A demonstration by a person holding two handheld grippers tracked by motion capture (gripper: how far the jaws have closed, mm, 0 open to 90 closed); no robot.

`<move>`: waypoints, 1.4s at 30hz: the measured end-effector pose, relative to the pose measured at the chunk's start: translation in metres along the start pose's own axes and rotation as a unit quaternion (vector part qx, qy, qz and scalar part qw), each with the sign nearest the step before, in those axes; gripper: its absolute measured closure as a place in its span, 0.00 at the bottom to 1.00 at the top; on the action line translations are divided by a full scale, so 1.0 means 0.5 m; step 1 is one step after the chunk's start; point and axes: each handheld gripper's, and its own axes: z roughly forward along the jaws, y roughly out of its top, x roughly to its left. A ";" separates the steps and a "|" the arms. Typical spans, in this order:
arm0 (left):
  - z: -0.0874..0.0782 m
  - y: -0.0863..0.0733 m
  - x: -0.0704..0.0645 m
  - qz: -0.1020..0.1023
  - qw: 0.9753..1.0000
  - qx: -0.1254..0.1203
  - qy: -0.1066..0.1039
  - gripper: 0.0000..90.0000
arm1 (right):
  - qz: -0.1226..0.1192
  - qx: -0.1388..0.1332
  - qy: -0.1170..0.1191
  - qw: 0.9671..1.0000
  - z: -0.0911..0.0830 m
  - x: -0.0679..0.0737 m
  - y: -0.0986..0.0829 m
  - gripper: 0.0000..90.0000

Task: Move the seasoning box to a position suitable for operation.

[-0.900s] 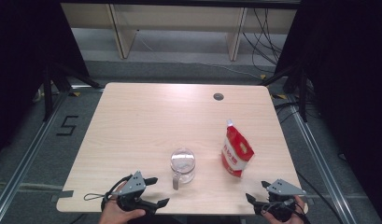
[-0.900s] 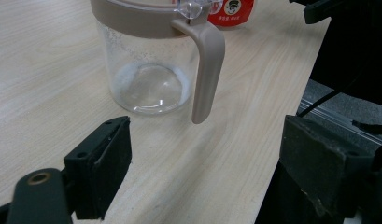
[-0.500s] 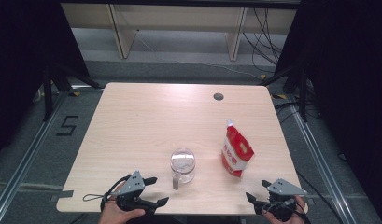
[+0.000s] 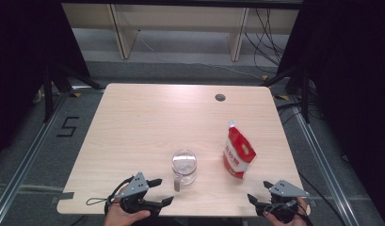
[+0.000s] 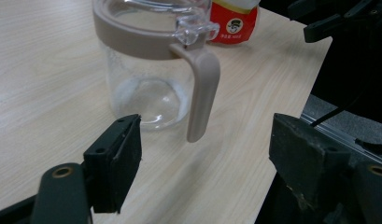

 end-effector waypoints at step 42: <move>0.052 0.022 0.013 0.046 0.998 0.036 0.037 0.82 | -0.010 0.014 0.014 1.000 0.006 0.010 0.001 0.28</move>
